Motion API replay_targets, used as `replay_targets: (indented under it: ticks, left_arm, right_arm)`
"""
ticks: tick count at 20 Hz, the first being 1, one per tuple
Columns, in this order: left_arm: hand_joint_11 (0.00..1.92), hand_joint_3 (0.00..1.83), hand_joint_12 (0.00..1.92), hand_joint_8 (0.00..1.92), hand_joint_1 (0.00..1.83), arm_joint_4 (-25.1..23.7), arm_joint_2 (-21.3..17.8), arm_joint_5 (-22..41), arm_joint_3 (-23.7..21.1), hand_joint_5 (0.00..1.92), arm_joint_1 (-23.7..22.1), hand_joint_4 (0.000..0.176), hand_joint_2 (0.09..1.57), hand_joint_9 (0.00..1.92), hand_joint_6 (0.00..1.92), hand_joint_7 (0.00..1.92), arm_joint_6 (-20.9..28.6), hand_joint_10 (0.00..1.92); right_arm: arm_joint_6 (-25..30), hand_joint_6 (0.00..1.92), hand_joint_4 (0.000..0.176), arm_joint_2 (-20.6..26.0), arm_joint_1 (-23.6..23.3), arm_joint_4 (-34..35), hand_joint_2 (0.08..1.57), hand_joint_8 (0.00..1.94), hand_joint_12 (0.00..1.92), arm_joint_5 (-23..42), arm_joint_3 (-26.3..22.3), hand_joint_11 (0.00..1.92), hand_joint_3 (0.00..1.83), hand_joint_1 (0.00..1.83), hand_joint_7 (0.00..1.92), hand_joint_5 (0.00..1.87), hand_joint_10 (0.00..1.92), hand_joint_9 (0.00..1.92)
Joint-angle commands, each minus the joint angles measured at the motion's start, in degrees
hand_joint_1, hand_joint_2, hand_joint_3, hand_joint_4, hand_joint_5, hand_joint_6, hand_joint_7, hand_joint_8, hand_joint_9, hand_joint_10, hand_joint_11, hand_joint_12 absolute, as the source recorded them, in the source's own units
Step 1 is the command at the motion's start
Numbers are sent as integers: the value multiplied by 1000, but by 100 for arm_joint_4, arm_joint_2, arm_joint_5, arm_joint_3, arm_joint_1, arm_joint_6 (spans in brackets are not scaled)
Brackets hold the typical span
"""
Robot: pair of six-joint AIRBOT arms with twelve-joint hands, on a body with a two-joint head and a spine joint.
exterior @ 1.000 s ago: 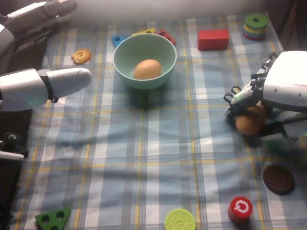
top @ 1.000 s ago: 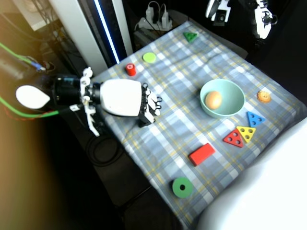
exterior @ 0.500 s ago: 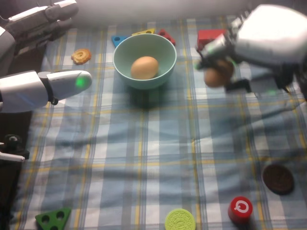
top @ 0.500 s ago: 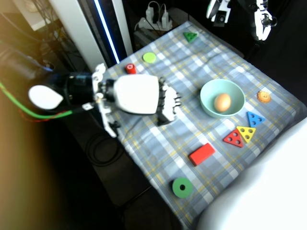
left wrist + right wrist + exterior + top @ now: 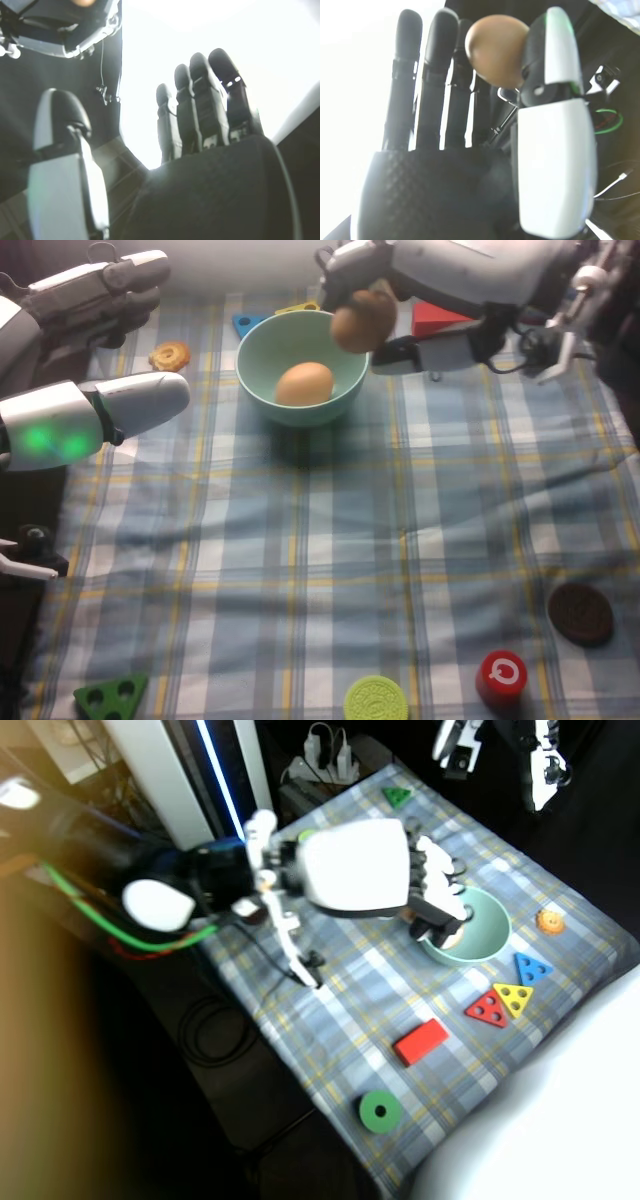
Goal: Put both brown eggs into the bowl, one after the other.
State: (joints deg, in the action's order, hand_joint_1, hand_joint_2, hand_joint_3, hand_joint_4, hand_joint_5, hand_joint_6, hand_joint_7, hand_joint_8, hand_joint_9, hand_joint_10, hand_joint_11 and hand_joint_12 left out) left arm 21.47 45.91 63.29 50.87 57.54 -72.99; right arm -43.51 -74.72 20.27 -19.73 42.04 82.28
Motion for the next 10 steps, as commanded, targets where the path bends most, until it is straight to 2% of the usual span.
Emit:
replay_targets:
  ticks: [1,3,4,5,6,7,8,9,10]
  left_arm:
    - [0,2,1114,4,781,-67,18,640,44,434,-66,88,980,420,3,450,78,4]
    - [0,1,1044,2,794,-79,32,630,57,448,-80,76,981,423,3,456,78,3]
    - [0,0,1037,3,842,-93,37,614,63,462,-90,63,971,428,7,461,78,4]
    - [0,0,1018,2,846,-96,39,610,65,467,-95,62,969,430,5,460,78,3]
    - [0,0,1012,0,835,-99,44,605,68,478,-102,60,972,427,8,456,78,2]
    - [0,0,956,0,829,-100,48,603,71,498,-107,53,969,428,9,456,78,2]
    - [0,0,930,0,826,-100,48,603,71,508,-107,48,972,426,7,452,79,1]
    - [0,0,909,0,831,-101,54,602,74,517,-112,45,971,416,5,447,82,0]
    - [0,0,844,0,840,-101,57,602,76,519,-115,43,973,403,3,447,86,4]
  right_arm:
    - [-22,838,0,-15,-114,226,1053,115,1290,593,61,780,0,1391,1338,1018,1143,1042]
    - [-22,908,0,-185,-186,246,1061,186,1241,460,201,828,0,1390,1291,982,1137,1050]
    - [-22,932,0,-299,-232,247,1064,197,1268,371,286,848,0,1388,1280,967,1137,1053]
    - [-22,956,0,-329,-238,249,1048,109,1292,350,307,907,3,1389,1327,991,1067,1096]
    - [-22,888,0,-363,-244,255,1046,123,1194,326,329,847,0,1393,1329,992,1032,1109]
    - [-22,906,0,-389,-245,261,1037,176,1010,314,347,861,4,1397,1324,976,902,1155]
    - [-22,916,0,-389,-245,262,1047,420,939,311,347,905,0,1394,1219,960,895,1148]
    - [-22,896,0,-417,-245,263,1063,675,891,293,365,882,6,1274,1175,987,436,1083]
    - [-22,338,0,-429,-245,262,994,264,865,284,372,674,0,1177,946,857,166,963]
